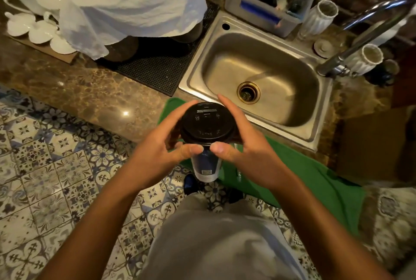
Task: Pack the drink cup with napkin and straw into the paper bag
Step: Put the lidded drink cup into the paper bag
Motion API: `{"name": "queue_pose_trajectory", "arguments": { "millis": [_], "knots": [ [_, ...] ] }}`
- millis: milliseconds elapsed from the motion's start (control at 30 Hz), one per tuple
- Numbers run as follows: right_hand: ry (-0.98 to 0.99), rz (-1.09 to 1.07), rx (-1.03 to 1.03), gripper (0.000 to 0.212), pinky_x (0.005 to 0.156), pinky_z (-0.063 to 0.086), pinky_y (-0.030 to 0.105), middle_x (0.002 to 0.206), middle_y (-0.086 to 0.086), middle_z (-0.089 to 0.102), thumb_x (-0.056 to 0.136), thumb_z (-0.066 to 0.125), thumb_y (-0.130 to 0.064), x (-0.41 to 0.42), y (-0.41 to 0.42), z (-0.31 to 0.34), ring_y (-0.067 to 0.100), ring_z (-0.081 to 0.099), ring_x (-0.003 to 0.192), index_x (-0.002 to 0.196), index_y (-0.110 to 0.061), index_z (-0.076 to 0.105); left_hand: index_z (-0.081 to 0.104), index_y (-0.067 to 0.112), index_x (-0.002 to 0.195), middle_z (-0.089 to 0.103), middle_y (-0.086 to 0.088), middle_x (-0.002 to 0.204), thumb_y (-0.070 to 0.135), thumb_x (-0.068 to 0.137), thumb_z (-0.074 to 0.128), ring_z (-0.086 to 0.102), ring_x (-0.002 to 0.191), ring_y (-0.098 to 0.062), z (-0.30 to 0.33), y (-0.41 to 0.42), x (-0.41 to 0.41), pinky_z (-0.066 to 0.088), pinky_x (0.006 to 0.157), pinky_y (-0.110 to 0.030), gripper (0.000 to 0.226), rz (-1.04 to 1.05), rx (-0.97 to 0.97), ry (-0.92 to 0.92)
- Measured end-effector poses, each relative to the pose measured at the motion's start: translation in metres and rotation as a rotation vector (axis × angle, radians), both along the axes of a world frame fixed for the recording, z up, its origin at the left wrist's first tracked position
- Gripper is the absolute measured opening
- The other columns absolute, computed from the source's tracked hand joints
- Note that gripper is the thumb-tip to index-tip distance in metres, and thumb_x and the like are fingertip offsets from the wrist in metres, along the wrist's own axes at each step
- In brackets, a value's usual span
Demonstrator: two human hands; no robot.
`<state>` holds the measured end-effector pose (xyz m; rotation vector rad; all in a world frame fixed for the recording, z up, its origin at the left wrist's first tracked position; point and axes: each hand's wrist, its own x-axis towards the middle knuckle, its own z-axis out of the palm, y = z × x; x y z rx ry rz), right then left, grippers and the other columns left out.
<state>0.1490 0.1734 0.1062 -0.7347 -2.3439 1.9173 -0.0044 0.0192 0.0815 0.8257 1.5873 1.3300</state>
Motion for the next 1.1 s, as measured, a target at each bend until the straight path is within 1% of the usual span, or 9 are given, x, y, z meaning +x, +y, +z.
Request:
{"name": "queue_pose_trajectory", "arguments": {
  "millis": [100, 267, 500, 567, 667, 833, 900, 1000, 1100],
  "knots": [
    [0.032, -0.068, 0.017, 0.083, 0.108, 0.048, 0.025, 0.139, -0.029, 0.055, 0.083, 0.079, -0.039, 0.031, 0.005, 0.005, -0.004, 0.055, 0.132, 0.151, -0.043, 0.032, 0.038, 0.040, 0.152, 0.057, 0.019, 0.144, 0.050, 0.079, 0.076, 0.052, 0.137, -0.006, 0.008, 0.014, 0.013, 0.046, 0.110, -0.034, 0.083, -0.123, 0.011, 0.064],
    [0.132, -0.237, -0.092, 0.073, 0.110, 0.047, 0.034, 0.142, -0.005, 0.060, 0.087, 0.076, -0.021, 0.080, 0.014, 0.005, 0.014, 0.056, 0.136, 0.150, -0.022, 0.041, 0.040, 0.051, 0.147, 0.059, 0.028, 0.137, 0.064, 0.073, 0.074, 0.056, 0.129, 0.001, 0.021, 0.050, 0.048, 0.055, 0.101, -0.029, 0.082, -0.207, 0.012, 0.195],
    [0.195, -0.406, 0.010, 0.074, 0.106, 0.051, 0.037, 0.134, -0.016, 0.063, 0.074, 0.080, -0.042, 0.172, 0.057, 0.016, 0.011, 0.060, 0.130, 0.140, -0.034, 0.049, 0.043, 0.053, 0.143, 0.063, 0.030, 0.132, 0.061, 0.073, 0.076, 0.065, 0.120, 0.000, 0.031, 0.105, 0.141, 0.055, 0.097, -0.024, 0.078, -0.218, 0.048, 0.157],
    [0.217, -0.445, 0.031, 0.071, 0.104, 0.051, 0.033, 0.132, -0.019, 0.064, 0.072, 0.079, -0.043, 0.205, 0.072, 0.021, 0.010, 0.061, 0.129, 0.137, -0.036, 0.051, 0.044, 0.047, 0.144, 0.068, 0.021, 0.128, 0.068, 0.081, 0.065, 0.067, 0.118, -0.005, 0.033, 0.126, 0.165, 0.056, 0.098, -0.029, 0.070, -0.255, 0.037, 0.124],
    [0.249, -0.482, 0.038, 0.072, 0.102, 0.051, 0.030, 0.131, -0.013, 0.065, 0.070, 0.076, -0.042, 0.254, 0.092, 0.024, 0.014, 0.061, 0.129, 0.138, -0.029, 0.053, 0.050, 0.050, 0.137, 0.077, 0.009, 0.107, 0.099, 0.066, 0.040, 0.072, 0.102, -0.011, 0.029, 0.162, 0.196, 0.054, 0.088, -0.028, 0.087, -0.262, -0.045, -0.037],
    [0.275, -0.527, 0.081, 0.074, 0.101, 0.053, 0.030, 0.129, -0.014, 0.066, 0.069, 0.076, -0.046, 0.319, 0.121, 0.030, 0.013, 0.062, 0.127, 0.137, -0.028, 0.053, 0.048, 0.034, 0.145, 0.077, 0.000, 0.108, 0.077, 0.092, 0.034, 0.073, 0.097, -0.013, 0.032, 0.218, 0.256, 0.055, 0.081, -0.024, 0.070, -0.168, -0.053, -0.006],
    [0.288, -0.551, 0.094, 0.079, 0.101, 0.053, 0.032, 0.130, -0.016, 0.065, 0.067, 0.080, -0.058, 0.339, 0.129, 0.032, 0.013, 0.062, 0.127, 0.136, -0.032, 0.052, 0.041, 0.036, 0.150, 0.072, 0.005, 0.119, 0.057, 0.101, 0.042, 0.070, 0.104, -0.004, 0.034, 0.242, 0.279, 0.056, 0.086, -0.023, 0.054, -0.181, -0.084, 0.094],
    [0.298, -0.583, 0.085, 0.084, 0.100, 0.053, 0.028, 0.131, -0.016, 0.064, 0.068, 0.073, -0.077, 0.360, 0.138, 0.036, 0.013, 0.062, 0.128, 0.136, -0.033, 0.052, 0.035, 0.040, 0.153, 0.061, 0.013, 0.129, 0.047, 0.100, 0.055, 0.062, 0.099, 0.014, 0.038, 0.280, 0.310, 0.051, 0.090, -0.021, 0.058, -0.225, -0.069, 0.270],
    [0.293, -0.589, 0.076, 0.084, 0.098, 0.053, 0.024, 0.131, -0.018, 0.065, 0.067, 0.072, -0.078, 0.374, 0.142, 0.035, 0.010, 0.062, 0.127, 0.137, -0.036, 0.051, 0.030, 0.032, 0.156, 0.053, 0.000, 0.144, 0.046, 0.098, 0.057, 0.063, 0.102, 0.005, 0.036, 0.328, 0.337, 0.052, 0.094, -0.031, 0.066, -0.287, -0.066, 0.552]
  ]
}}
